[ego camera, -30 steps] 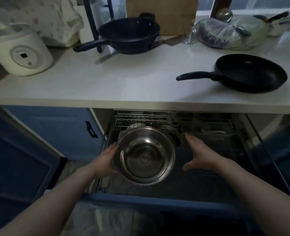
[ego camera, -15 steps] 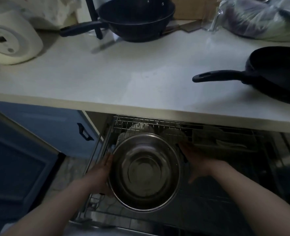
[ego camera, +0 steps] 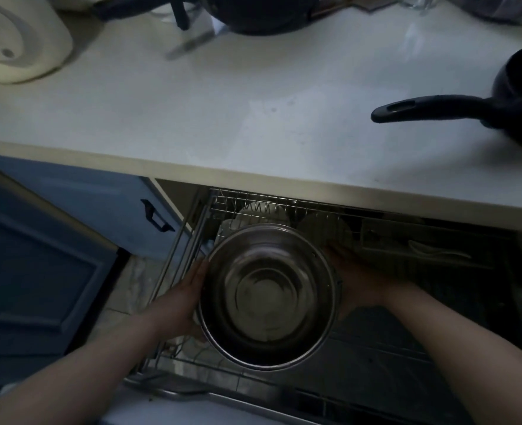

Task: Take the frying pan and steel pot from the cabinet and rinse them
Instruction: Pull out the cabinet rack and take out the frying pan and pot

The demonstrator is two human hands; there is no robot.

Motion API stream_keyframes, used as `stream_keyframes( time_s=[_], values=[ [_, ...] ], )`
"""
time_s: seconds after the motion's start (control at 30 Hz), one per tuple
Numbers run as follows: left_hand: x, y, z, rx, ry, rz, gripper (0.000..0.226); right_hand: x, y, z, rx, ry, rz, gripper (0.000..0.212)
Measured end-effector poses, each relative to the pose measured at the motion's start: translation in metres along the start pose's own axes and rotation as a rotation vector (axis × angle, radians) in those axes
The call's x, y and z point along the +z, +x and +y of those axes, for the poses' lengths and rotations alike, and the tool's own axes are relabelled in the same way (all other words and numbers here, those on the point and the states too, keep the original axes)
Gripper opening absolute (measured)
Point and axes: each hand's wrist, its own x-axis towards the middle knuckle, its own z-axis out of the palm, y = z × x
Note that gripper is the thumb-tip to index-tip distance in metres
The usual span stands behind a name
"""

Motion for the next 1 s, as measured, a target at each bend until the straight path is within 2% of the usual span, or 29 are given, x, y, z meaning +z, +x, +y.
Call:
stream_keyframes(
  time_s=[0.13,0.37,0.47,0.67,0.9,1.0],
  values=[
    [-0.004,0.002,0.013,0.029,-0.058,-0.018,0.149,-0.002,-0.017,0.003,-0.053,0.017,0.005,0.132],
    [-0.023,0.012,0.053,0.129,-0.121,-0.045,0.146,-0.01,-0.066,0.027,0.133,0.086,-0.024,0.151],
    [-0.04,0.014,0.07,0.168,-0.158,-0.081,0.141,-0.029,-0.09,0.02,0.15,0.086,-0.06,0.141],
    [-0.076,0.009,0.088,0.241,-0.174,-0.151,0.131,-0.064,-0.127,-0.003,0.162,0.198,-0.028,0.131],
    [-0.112,-0.023,0.1,0.275,-0.13,-0.185,0.132,-0.088,-0.17,-0.045,0.245,0.086,-0.038,0.154],
    [-0.124,-0.041,0.101,0.276,-0.13,-0.179,0.131,-0.1,-0.186,-0.071,0.265,0.096,-0.049,0.154]
  ],
)
